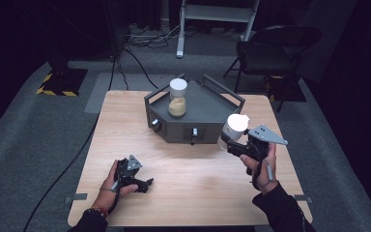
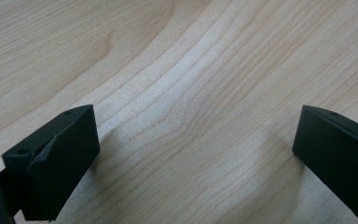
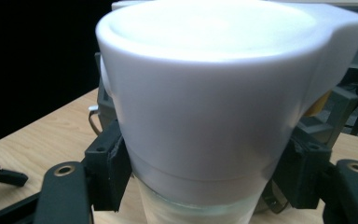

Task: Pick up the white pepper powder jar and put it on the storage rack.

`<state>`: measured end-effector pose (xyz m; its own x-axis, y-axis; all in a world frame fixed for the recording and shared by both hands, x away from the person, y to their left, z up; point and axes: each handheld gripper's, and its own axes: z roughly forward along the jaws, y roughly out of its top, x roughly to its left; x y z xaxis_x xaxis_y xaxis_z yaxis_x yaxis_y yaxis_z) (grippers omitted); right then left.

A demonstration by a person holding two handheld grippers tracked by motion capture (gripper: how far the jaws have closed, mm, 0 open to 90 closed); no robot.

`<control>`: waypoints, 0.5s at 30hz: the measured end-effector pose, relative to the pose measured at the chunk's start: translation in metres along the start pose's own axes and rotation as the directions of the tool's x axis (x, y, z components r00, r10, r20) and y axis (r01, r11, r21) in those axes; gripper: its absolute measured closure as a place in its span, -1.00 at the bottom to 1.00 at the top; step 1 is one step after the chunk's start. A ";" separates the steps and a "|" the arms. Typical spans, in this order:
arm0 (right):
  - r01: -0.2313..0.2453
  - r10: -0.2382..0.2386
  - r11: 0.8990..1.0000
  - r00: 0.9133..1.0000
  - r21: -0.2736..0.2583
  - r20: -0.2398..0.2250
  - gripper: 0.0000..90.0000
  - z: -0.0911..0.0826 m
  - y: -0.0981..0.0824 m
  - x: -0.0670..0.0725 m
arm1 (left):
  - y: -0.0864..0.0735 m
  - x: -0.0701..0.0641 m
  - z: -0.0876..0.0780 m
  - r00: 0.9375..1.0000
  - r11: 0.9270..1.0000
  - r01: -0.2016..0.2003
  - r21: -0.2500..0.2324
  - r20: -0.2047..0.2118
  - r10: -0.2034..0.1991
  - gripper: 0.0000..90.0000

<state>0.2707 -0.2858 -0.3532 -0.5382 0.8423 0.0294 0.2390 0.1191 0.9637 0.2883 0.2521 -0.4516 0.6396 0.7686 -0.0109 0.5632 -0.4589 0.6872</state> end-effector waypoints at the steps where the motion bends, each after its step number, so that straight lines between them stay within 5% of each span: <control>1: 0.001 -0.001 1.000 1.000 -0.002 0.003 -0.34 0.002 0.002 -0.001 | 0.000 0.000 0.000 1.000 1.000 0.001 0.000 0.000 -0.001 -1.00; 15: 0.007 -0.006 1.000 0.999 -0.014 0.052 -0.34 0.028 0.032 -0.003 | 0.000 0.000 0.000 1.000 1.000 -0.001 0.000 0.000 0.001 -1.00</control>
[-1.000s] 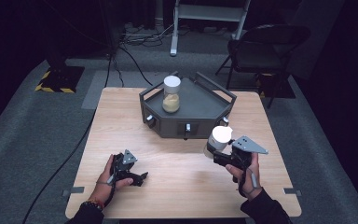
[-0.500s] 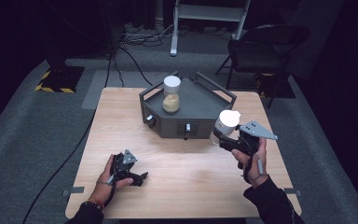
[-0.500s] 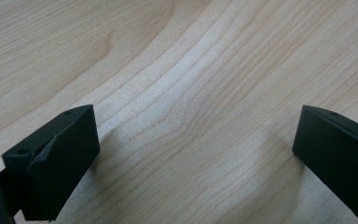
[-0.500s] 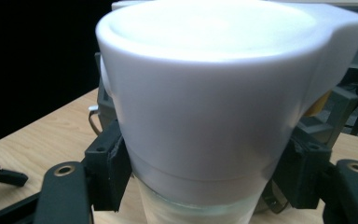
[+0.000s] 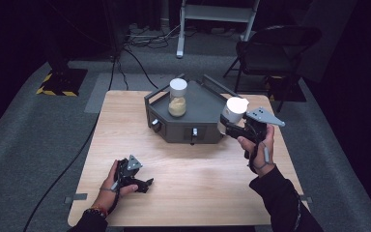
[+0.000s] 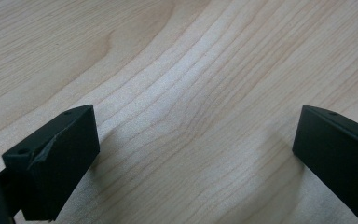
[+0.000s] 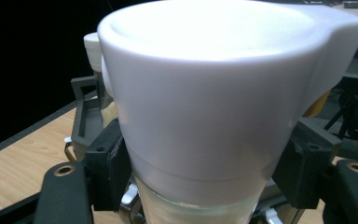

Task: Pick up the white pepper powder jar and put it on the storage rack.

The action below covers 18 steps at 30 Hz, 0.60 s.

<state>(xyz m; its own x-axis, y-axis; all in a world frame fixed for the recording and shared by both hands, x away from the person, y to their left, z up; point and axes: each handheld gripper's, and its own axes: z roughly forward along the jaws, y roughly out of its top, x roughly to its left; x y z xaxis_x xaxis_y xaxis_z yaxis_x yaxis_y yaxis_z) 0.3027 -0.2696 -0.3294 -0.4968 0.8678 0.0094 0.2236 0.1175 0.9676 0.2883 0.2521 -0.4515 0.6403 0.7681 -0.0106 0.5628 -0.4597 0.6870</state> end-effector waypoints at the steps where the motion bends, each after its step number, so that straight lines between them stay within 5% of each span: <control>1: 0.004 -0.004 1.000 1.000 -0.001 0.002 -0.34 0.002 0.002 0.000 | 0.000 0.000 0.000 1.000 1.000 0.000 0.000 0.000 0.000 -1.00; 18: 0.023 -0.023 1.000 0.999 -0.008 0.039 -0.33 0.052 0.020 0.014 | 0.000 0.000 0.000 1.000 1.000 -0.002 0.001 0.002 0.002 -1.00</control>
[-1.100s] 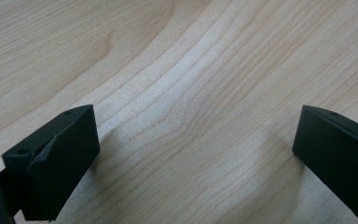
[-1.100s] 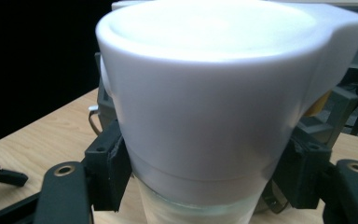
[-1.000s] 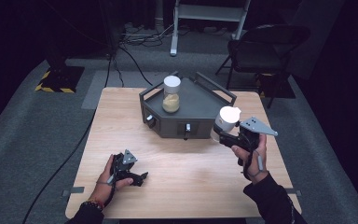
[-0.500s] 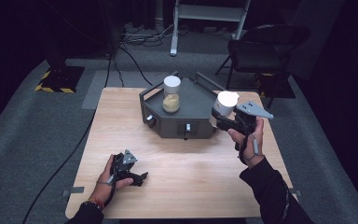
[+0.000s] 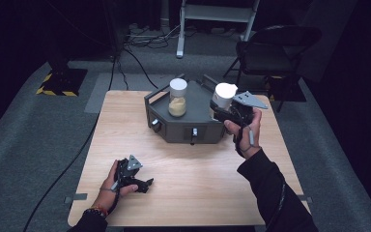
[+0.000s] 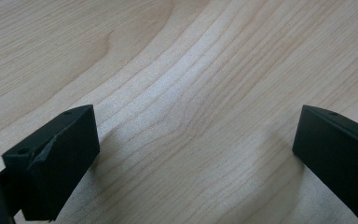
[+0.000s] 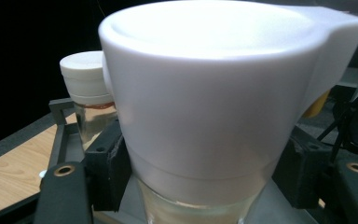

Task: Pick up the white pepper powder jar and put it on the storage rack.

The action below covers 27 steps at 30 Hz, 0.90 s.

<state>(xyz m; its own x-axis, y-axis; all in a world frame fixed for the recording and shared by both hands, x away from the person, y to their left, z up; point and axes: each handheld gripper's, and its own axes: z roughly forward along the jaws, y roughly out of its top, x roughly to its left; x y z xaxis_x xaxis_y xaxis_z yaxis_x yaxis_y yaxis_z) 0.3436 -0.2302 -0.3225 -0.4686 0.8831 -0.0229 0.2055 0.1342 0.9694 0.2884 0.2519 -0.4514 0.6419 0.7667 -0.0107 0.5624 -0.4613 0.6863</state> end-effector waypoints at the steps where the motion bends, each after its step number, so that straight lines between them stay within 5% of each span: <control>1: 0.004 -0.004 1.000 1.000 0.003 0.002 -0.33 0.003 0.001 0.001 | 0.000 0.000 0.000 1.000 1.000 0.000 0.000 -0.001 0.000 -1.00; 27: -0.006 0.004 0.999 0.998 0.037 0.060 -0.34 0.047 0.004 -0.002 | 0.000 0.000 0.000 1.000 1.000 -0.003 0.001 0.001 0.003 -1.00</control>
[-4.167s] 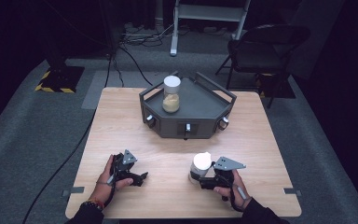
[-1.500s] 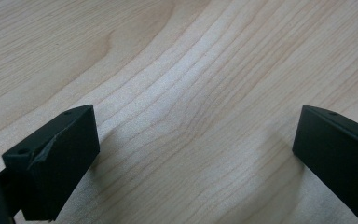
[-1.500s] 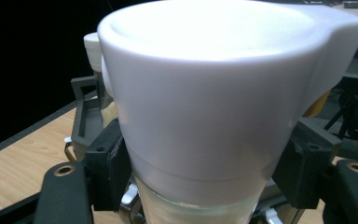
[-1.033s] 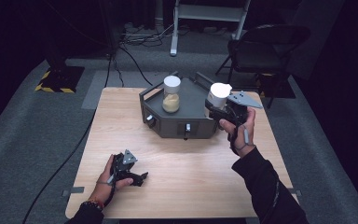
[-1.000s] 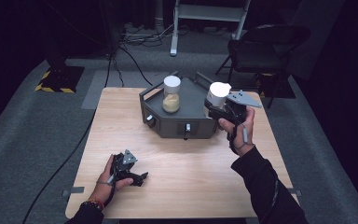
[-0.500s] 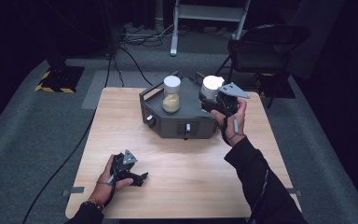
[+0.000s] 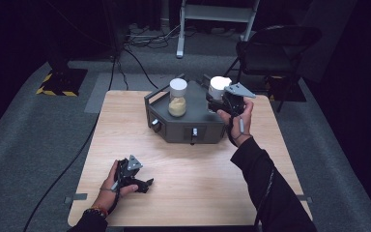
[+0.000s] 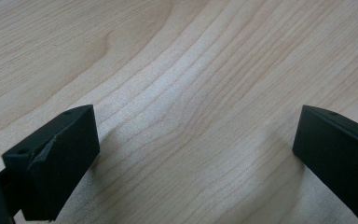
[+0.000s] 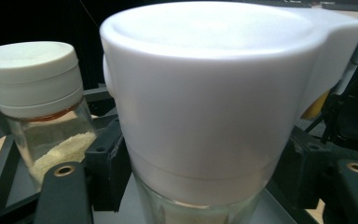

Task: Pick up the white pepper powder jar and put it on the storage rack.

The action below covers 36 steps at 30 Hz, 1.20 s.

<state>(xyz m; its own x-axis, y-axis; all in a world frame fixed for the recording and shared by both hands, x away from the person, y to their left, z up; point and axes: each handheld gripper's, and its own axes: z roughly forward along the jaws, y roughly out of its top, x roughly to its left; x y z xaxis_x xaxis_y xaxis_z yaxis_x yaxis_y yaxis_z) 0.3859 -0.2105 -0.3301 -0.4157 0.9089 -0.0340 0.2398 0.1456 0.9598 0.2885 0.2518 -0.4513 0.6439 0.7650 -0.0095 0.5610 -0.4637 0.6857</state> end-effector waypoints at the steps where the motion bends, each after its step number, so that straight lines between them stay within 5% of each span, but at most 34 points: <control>1: -0.003 0.003 1.000 1.000 0.001 0.001 -0.34 0.001 0.000 -0.001 | 0.000 0.000 0.000 1.000 1.000 0.000 0.000 0.000 0.000 -1.00; 20: -0.003 0.003 0.999 1.000 0.048 0.005 -0.34 0.025 -0.006 -0.001 | 0.000 0.001 0.000 1.000 1.000 -0.003 0.000 0.002 0.003 -1.00; 36: -0.023 0.022 0.999 1.000 0.047 0.018 -0.34 0.028 -0.017 -0.002 | 0.000 0.001 0.000 1.000 1.000 -0.005 0.001 0.004 0.005 -1.00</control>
<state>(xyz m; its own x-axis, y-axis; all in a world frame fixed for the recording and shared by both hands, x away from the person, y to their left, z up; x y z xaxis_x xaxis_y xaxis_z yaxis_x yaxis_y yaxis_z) 0.4073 -0.2036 -0.3541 -0.3948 0.9186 -0.0174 0.2900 0.1426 0.9463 0.2894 0.2523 -0.4511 0.6487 0.7610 -0.0093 0.5585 -0.4676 0.6851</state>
